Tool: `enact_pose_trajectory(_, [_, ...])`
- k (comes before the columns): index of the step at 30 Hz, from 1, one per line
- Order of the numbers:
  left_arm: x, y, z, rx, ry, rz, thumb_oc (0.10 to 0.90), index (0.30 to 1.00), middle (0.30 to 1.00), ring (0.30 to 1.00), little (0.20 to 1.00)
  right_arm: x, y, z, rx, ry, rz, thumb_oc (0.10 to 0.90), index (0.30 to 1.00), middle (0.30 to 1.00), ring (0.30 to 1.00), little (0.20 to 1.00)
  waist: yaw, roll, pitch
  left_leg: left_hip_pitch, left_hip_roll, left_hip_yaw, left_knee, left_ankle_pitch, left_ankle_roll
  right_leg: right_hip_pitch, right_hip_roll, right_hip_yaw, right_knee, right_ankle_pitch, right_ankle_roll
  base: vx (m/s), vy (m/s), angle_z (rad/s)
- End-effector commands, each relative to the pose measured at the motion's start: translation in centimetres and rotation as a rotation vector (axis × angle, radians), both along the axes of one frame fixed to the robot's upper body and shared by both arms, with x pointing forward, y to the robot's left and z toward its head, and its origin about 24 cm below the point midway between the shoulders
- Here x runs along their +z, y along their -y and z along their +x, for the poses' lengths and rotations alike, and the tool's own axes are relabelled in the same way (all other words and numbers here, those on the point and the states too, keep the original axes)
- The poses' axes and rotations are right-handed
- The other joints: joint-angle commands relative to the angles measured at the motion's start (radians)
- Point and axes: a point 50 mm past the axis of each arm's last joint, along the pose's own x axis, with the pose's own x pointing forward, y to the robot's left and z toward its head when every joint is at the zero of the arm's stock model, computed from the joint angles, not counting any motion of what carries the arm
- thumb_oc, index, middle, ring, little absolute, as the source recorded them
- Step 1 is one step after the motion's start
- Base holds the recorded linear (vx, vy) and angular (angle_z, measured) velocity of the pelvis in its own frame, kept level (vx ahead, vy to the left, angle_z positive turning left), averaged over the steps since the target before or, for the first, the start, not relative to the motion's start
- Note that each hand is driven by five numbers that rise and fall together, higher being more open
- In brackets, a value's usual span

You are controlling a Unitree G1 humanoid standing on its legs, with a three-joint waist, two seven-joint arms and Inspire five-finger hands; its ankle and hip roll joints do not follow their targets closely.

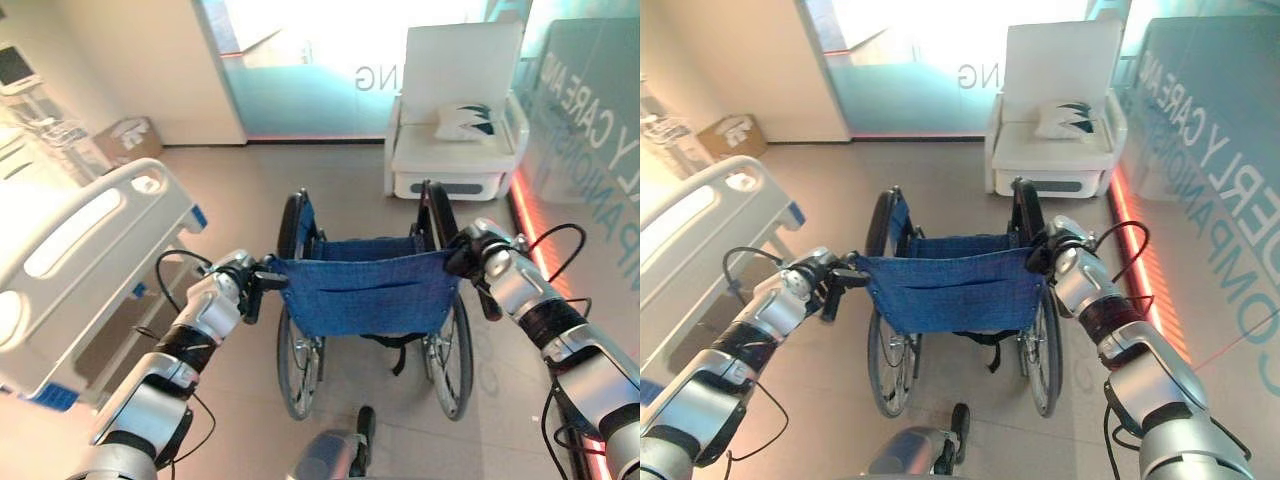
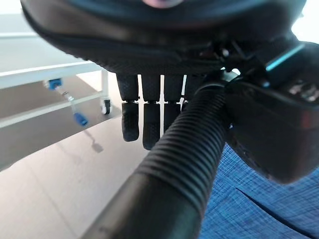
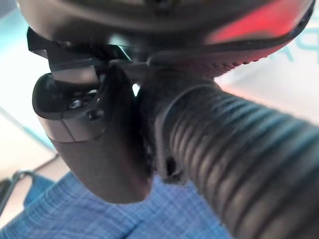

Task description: Push the wheelchair next to the bed

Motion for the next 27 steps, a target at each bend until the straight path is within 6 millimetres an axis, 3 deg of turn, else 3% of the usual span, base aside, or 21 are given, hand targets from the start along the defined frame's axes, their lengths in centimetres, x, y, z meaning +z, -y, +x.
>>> enact_pose_trajectory(1, [-10.1,-2.3,-8.0,0.106,-0.399,-0.081,0.4,0.3,0.3,0.3,0.3,3.4,3.0,0.5,0.032,0.069,-0.239,0.4,0.3,0.3,0.3,0.3,0.033,-0.085,0.06,-0.005,-0.057,-0.001,-0.065,0.028,0.119,0.065,0.015,0.08,0.299,0.04,0.075,0.4,0.123,0.14])
enact_pose_trajectory(2, [-10.0,-2.5,-8.0,0.109,-0.399,-0.08,0.4,0.3,0.3,0.3,0.3,3.1,3.0,0.4,0.033,0.061,-0.235,0.4,0.3,0.3,0.3,0.3,0.038,-0.086,0.055,0.004,-0.059,-0.012,-0.073,0.03,0.123,0.064,0.009,0.077,0.332,0.068,0.088,0.59,0.184,0.23])
enact_pose_trajectory(3, [-9.9,-2.8,-8.0,0.117,-0.396,-0.073,0.4,0.3,0.3,0.3,0.3,2.5,3.0,0.3,0.04,0.046,-0.225,0.4,0.3,0.3,0.3,0.3,0.048,-0.098,0.045,0.04,-0.071,-0.041,-0.1,0.032,0.136,0.055,-0.015,0.082,0.423,0.149,0.126,0.43,0.14,0.29])
enact_pose_trajectory(5, [-9.9,-2.8,-8.0,0.123,-0.388,-0.062,0.4,0.3,0.3,0.3,0.3,2.0,3.2,0.0,0.038,0.041,-0.211,0.4,0.3,0.3,0.3,0.3,0.045,-0.097,0.037,0.074,-0.072,-0.077,-0.113,0.02,0.145,0.007,-0.023,0.098,0.546,0.231,0.145,0.46,0.135,0.16])
enact_pose_trajectory(7, [-9.8,-2.9,-7.9,0.126,-0.383,-0.051,0.4,0.3,0.3,0.3,0.3,1.9,3.4,-0.1,0.04,0.045,-0.22,0.4,0.3,0.3,0.3,0.3,0.028,-0.089,0.038,0.112,-0.064,-0.107,-0.109,-0.005,0.155,-0.064,-0.031,0.107,0.608,0.26,0.139,0.43,0.062,0.19])
enact_pose_trajectory(8, [-9.7,-2.8,-7.8,0.123,-0.381,-0.043,0.4,0.3,0.3,0.3,0.3,1.9,3.3,-0.1,0.043,0.039,-0.216,0.4,0.3,0.3,0.3,0.3,0.017,-0.088,0.045,0.131,-0.063,-0.117,-0.096,-0.022,0.158,-0.109,-0.058,0.089,0.608,0.246,0.127,0.41,-0.04,0.41])
enact_pose_trajectory(10, [-9.5,-2.6,-7.5,0.105,-0.377,-0.03,0.4,0.3,0.3,0.3,0.3,2.1,3.2,-0.1,0.036,0.035,-0.208,0.4,0.3,0.3,0.3,0.3,-0.008,-0.083,0.071,0.185,-0.051,-0.138,-0.089,-0.045,0.153,-0.205,-0.097,0.075,0.533,0.215,0.108,0.4,-0.136,0.26])
enact_pose_trajectory(12, [-9.0,-2.1,-6.9,0.078,-0.365,-0.025,0.4,0.3,0.3,0.3,0.3,2.4,3.5,-0.1,0.02,0.04,-0.206,0.4,0.3,0.3,0.3,0.3,-0.039,-0.092,0.097,0.229,-0.06,-0.177,-0.084,-0.082,0.147,-0.304,-0.137,0.079,0.377,0.262,0.1,0.41,-0.198,-0.03])
enact_pose_trajectory(14, [-8.3,-1.5,-5.9,0.039,-0.346,-0.015,0.4,0.3,0.3,0.3,0.3,3.1,4.3,-0.2,-0.009,0.055,-0.205,0.4,0.3,0.3,0.3,0.3,-0.091,-0.114,0.127,0.294,-0.079,-0.246,-0.065,-0.162,0.137,-0.397,-0.181,0.107,0.16,0.322,0.124,0.51,-0.235,0.53])
enact_pose_trajectory(16, [-8.3,-0.7,-5.5,0.02,-0.338,-0.013,0.4,0.3,0.3,0.3,0.3,3.8,4.9,-0.3,-0.025,0.061,-0.208,0.4,0.3,0.3,0.3,0.3,-0.122,-0.114,0.131,0.335,-0.076,-0.291,-0.067,-0.2,0.129,-0.401,-0.176,0.118,-0.012,0.351,0.144,0.5,-0.184,1.2])
enact_pose_trajectory(18, [-8.4,0.0,-5.4,0.0,-0.336,-0.016,0.4,0.3,0.3,0.3,0.3,4.8,5.6,-0.5,-0.042,0.058,-0.212,0.4,0.3,0.3,0.3,0.3,-0.145,-0.119,0.115,0.367,-0.078,-0.334,-0.063,-0.227,0.12,-0.409,-0.162,0.146,-0.1,0.362,0.152,0.59,-0.19,1.32])
enact_pose_trajectory(21, [-8.7,0.2,-5.7,-0.007,-0.337,-0.028,0.4,0.3,0.3,0.3,0.3,5.6,5.5,-0.5,-0.033,0.051,-0.224,0.4,0.3,0.3,0.3,0.3,-0.159,-0.131,0.103,0.396,-0.08,-0.351,-0.05,-0.263,0.115,-0.41,-0.153,0.161,-0.042,0.375,0.142,0.49,-0.218,0.68])
enact_pose_trajectory(24, [-8.6,0.2,-5.6,-0.024,-0.313,-0.03,0.4,0.3,0.3,0.3,0.3,6.2,6.7,-0.7,-0.052,0.053,-0.235,0.4,0.3,0.3,0.3,0.3,-0.188,-0.132,0.086,0.414,-0.057,-0.381,-0.034,-0.283,0.108,-0.425,-0.113,0.224,0.05,0.338,0.127,0.45,-0.264,0.52])
enact_pose_trajectory(25, [-8.6,0.3,-5.7,-0.019,-0.312,-0.035,0.4,0.3,0.3,0.3,0.3,6.2,6.7,-0.8,-0.05,0.05,-0.235,0.4,0.3,0.3,0.3,0.3,-0.193,-0.128,0.087,0.42,-0.037,-0.373,-0.03,-0.275,0.098,-0.43,-0.108,0.22,0.093,0.321,0.125,0.51,-0.291,1.12])
enact_pose_trajectory(27, [-8.7,0.4,-5.7,-0.001,-0.306,-0.051,0.4,0.3,0.3,0.3,0.3,6.3,6.5,-0.8,-0.024,0.05,-0.245,0.4,0.3,0.3,0.3,0.3,-0.2,-0.117,0.088,0.439,0.035,-0.334,-0.024,-0.191,0.057,-0.414,-0.104,0.168,0.151,0.272,0.109,0.45,-0.253,1.11])
